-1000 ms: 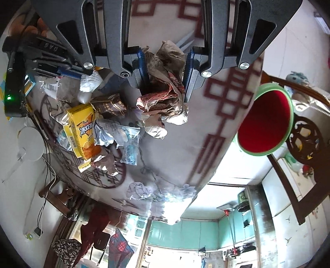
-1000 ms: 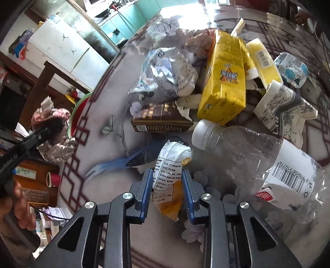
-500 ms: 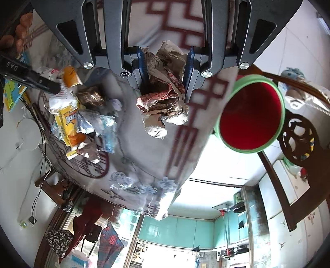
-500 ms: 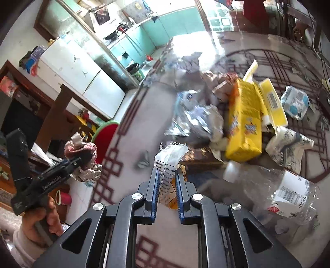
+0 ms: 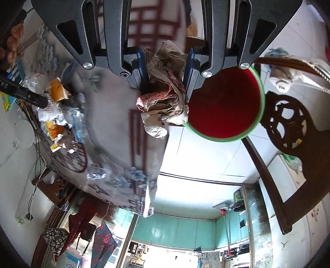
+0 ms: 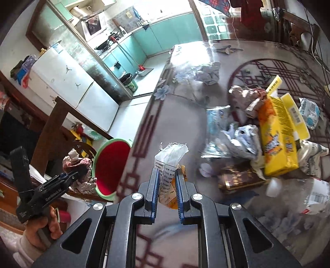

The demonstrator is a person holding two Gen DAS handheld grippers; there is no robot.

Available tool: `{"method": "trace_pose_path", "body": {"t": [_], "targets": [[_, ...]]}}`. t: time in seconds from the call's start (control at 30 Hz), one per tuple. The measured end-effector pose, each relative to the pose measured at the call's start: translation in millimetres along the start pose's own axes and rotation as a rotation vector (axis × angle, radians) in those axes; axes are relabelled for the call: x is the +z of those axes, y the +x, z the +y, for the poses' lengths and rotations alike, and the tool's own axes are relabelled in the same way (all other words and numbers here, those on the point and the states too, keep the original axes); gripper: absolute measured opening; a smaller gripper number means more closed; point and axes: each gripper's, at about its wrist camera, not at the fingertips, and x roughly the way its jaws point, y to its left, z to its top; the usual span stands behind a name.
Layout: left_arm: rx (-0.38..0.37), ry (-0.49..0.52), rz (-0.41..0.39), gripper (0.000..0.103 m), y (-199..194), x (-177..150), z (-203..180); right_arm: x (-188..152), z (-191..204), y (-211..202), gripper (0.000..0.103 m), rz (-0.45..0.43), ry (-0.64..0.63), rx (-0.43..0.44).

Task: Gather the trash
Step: 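Carry both items over the red bucket and open both tools to drop them, then grasp crumpled foil with the left tool while the right tool grasps a blue-labeled snack bag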

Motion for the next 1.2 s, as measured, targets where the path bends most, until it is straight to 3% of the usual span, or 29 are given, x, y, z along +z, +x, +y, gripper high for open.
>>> {"method": "trace_pose_path", "body": {"t": [0.33, 0.53, 0.77, 0.93, 1.2], "targets": [[0.026, -0.029, 0.025, 0.03, 15, 4, 55, 19, 66, 32, 0.013, -0.018, -0.068, 0.051], [0.066, -0.107, 0.047, 0.03, 28, 3, 87, 27, 111, 89, 0.013, 0.083, -0.103, 0.175], [0.086, -0.195, 0.076, 0.03, 41, -1, 117, 23, 152, 153, 0.015, 0.168, -0.174, 0.214], [0.111, -0.211, 0.061, 0.056, 40, 1, 127, 27, 168, 170, 0.028, 0.175, -0.19, 0.197], [0.096, -0.17, 0.037, 0.057, 34, 8, 122, 31, 159, 139, 0.033, 0.105, -0.184, 0.157]]}}
